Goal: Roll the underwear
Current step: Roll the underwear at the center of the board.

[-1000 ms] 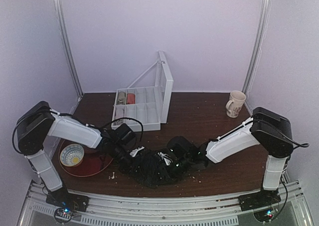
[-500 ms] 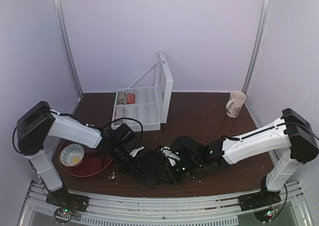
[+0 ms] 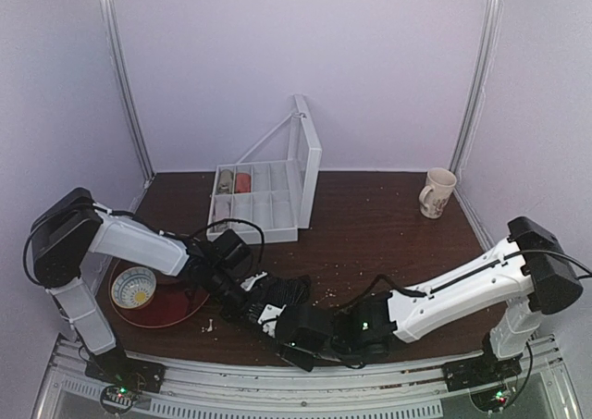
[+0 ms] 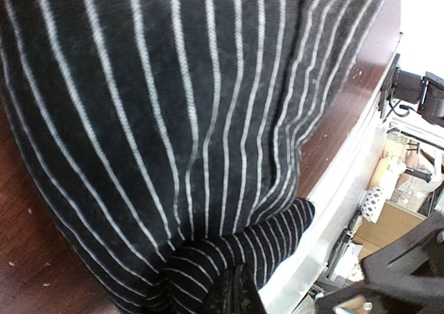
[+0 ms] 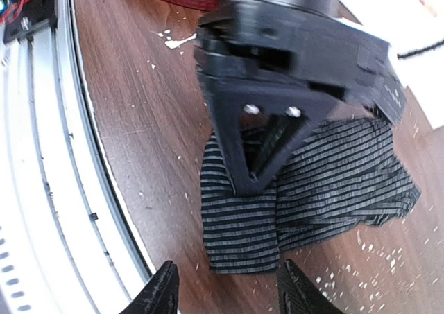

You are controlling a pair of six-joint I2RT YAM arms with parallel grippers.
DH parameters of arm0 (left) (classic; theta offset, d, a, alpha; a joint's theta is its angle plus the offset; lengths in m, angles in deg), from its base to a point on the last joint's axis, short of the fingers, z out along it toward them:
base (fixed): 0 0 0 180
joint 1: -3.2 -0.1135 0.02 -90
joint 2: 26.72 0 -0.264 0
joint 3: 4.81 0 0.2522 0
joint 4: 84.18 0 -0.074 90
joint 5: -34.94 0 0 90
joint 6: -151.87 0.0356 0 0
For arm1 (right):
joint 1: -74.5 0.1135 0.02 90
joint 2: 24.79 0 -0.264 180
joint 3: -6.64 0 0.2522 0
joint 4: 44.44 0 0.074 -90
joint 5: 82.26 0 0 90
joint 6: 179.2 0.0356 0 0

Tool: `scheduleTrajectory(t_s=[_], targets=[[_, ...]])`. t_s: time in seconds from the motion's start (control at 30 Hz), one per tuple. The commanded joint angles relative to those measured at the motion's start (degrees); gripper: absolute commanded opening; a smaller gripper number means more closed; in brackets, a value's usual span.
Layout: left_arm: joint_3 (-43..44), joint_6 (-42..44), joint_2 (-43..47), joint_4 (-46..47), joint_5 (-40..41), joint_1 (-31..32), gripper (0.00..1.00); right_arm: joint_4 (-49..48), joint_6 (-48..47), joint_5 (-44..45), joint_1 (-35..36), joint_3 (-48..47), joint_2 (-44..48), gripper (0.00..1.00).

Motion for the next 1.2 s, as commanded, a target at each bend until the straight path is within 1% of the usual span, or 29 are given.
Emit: scheduleTrajectory(t_s=[0.0, 0.47, 0.63, 1.03, 1.1, 1.17], targets=[[-2.88, -0.35, -3.01, -3.6, 6.11, 0.4, 0.03, 2.61, -7.68, 7.52, 1.31, -2.94, -4.16, 0.47], [-2.99, -0.47, -3.14, -3.43, 5.52, 0.38, 0.04, -0.2, -14.73, 10.18, 2.69, -5.22, -12.06, 0.47], [-2.99, -0.44, -3.22, -3.34, 5.23, 0.4, 0.04, -0.47, -17.53, 14.1, 3.52, -6.91, -13.72, 0.47], [-3.01, -0.39, -3.3, -3.08, 4.87, 0.38, 0.04, 1.77, -17.26, 15.27, 3.22, -8.17, -17.91, 0.48], [-2.99, -0.31, -3.36, -3.08, 4.74, 0.4, 0.04, 1.93, -17.03, 15.73, 3.07, -8.41, -18.67, 0.49], [-2.98, -0.27, -3.31, -3.08, 4.67, 0.36, 0.04, 2.38, -16.77, 15.8, 2.89, -8.65, -19.3, 0.49]])
